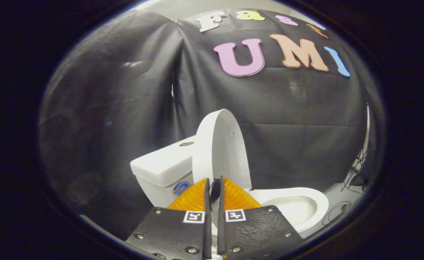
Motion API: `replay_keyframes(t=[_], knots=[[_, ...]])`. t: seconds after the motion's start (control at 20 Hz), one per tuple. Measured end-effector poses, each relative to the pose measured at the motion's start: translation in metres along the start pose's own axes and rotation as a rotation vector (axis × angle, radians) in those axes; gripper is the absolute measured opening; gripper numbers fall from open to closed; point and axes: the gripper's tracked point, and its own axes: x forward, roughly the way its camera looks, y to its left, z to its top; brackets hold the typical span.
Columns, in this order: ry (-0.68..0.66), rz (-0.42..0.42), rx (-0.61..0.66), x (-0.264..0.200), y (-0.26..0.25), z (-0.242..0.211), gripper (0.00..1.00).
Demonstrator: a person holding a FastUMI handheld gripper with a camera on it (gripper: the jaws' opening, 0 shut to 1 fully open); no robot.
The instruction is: Open the toilet lid.
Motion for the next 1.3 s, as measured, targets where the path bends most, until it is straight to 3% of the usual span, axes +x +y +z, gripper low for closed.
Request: replay_keyframes(t=[0.45, 1.1, 1.3], knots=[[-0.017, 0.0, -0.089, 0.006, 0.021, -0.005, 0.07], [-0.029, 0.012, -0.089, 0.004, 0.023, -0.001, 0.07], [-0.009, 0.044, -0.056, 0.006, 0.019, -0.002, 0.14]])
